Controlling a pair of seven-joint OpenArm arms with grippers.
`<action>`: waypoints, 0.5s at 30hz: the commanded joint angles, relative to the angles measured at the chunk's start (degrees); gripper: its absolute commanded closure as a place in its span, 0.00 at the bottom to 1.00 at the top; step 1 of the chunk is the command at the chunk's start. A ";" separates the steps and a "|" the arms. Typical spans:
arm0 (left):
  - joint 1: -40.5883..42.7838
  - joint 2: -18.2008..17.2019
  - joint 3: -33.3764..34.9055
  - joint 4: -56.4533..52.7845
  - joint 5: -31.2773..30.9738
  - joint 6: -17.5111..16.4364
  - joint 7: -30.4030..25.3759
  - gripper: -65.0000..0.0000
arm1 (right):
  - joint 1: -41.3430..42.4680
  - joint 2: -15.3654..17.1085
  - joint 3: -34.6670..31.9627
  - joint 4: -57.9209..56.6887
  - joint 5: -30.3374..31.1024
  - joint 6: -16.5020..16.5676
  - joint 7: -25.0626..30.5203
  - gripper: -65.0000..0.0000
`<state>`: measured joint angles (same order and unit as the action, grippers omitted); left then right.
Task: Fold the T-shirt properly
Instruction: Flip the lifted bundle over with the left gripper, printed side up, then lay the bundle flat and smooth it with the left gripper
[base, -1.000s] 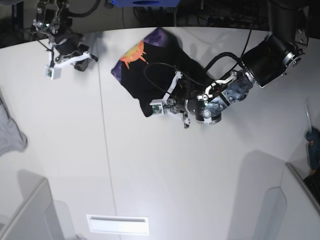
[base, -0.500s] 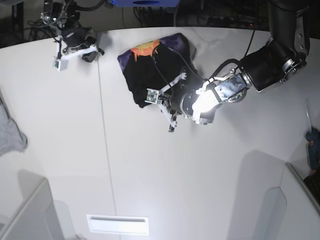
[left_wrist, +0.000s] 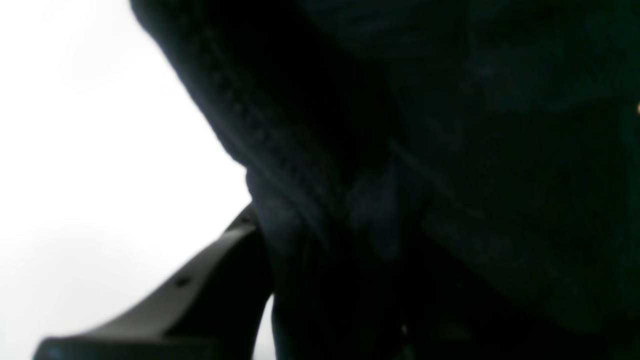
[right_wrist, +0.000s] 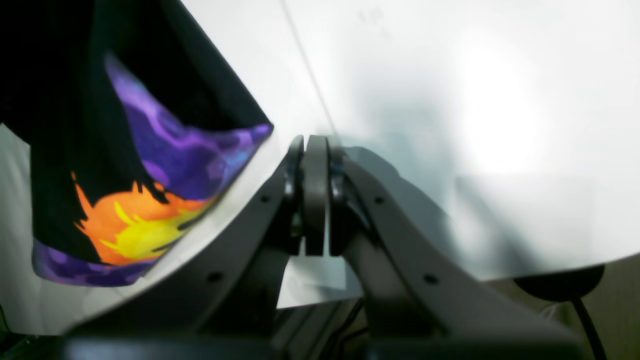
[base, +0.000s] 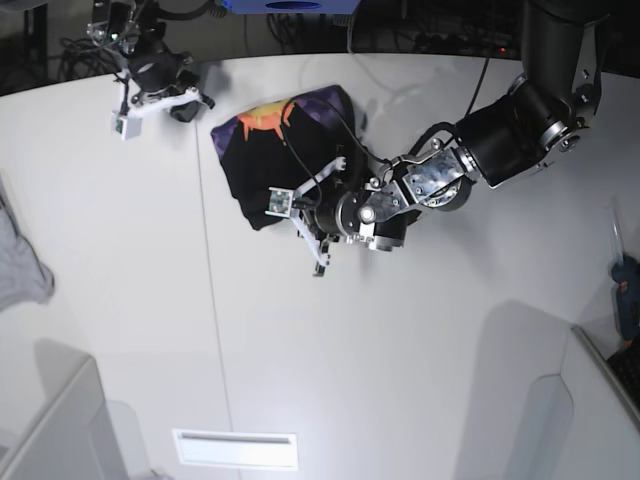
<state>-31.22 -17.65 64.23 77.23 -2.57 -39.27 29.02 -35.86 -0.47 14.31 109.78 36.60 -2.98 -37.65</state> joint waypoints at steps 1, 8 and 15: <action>-0.03 0.02 0.70 -0.44 3.14 -0.73 1.36 1.00 | -0.23 0.16 0.16 0.77 0.37 0.30 0.77 1.00; -2.14 -0.15 5.62 -0.53 8.85 -0.73 -3.30 1.00 | 1.88 0.60 0.60 -2.74 0.37 0.30 0.86 1.00; -3.19 -0.15 5.97 -0.53 9.29 -0.73 -9.37 1.00 | 4.25 0.60 0.60 -3.62 0.37 0.30 0.86 1.00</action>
<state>-34.06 -17.78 69.95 76.69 6.15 -39.07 18.85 -31.48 -0.16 14.63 105.47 36.47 -2.96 -37.50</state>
